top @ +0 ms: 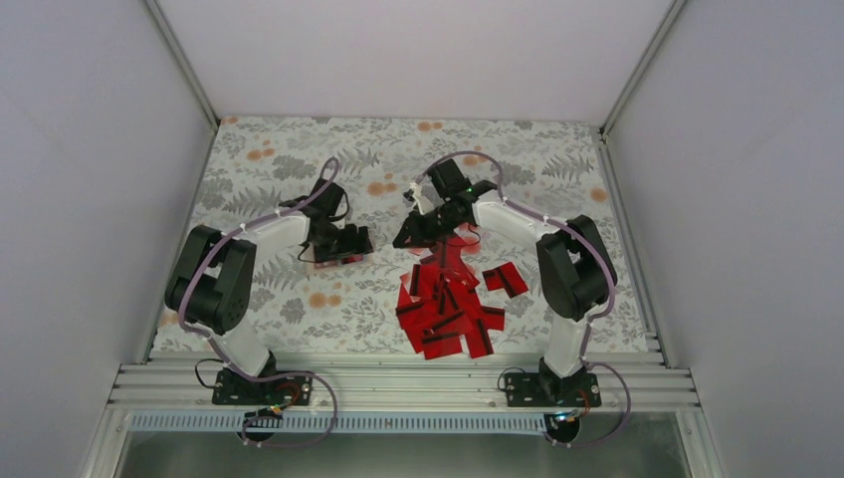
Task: Put the credit cards into the card holder
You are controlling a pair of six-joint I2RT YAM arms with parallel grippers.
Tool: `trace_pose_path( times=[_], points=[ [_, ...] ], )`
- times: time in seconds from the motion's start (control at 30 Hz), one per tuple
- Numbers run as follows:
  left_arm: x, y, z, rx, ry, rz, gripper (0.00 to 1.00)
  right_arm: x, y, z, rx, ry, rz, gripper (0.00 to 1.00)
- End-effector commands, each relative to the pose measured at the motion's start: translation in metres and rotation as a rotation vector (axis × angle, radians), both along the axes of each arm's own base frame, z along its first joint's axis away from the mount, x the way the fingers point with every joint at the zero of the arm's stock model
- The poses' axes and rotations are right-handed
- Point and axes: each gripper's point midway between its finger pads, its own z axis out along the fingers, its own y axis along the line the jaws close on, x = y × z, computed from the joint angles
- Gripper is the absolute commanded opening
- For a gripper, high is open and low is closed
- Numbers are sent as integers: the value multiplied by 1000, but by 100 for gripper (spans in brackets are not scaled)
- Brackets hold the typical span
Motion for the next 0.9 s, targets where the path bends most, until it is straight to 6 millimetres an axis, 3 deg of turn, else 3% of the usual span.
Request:
trace_pose_path(
  times=[0.0, 0.2, 0.43, 0.6, 0.87],
  points=[
    [0, -20, 3, -76, 31, 3, 93, 0, -6, 10, 3, -35, 1, 15],
    [3, -19, 32, -84, -19, 8, 93, 1, 3, 21, 55, -32, 19, 16],
    [2, -1, 57, -55, -69, 27, 88, 2, 26, 25, 95, -18, 52, 20],
    [5, 20, 57, -23, -93, 48, 70, 6, 50, 21, 98, -11, 69, 26],
    [15, 40, 35, 17, -84, 51, 44, 19, 78, -3, 34, 21, 41, 28]
  ],
)
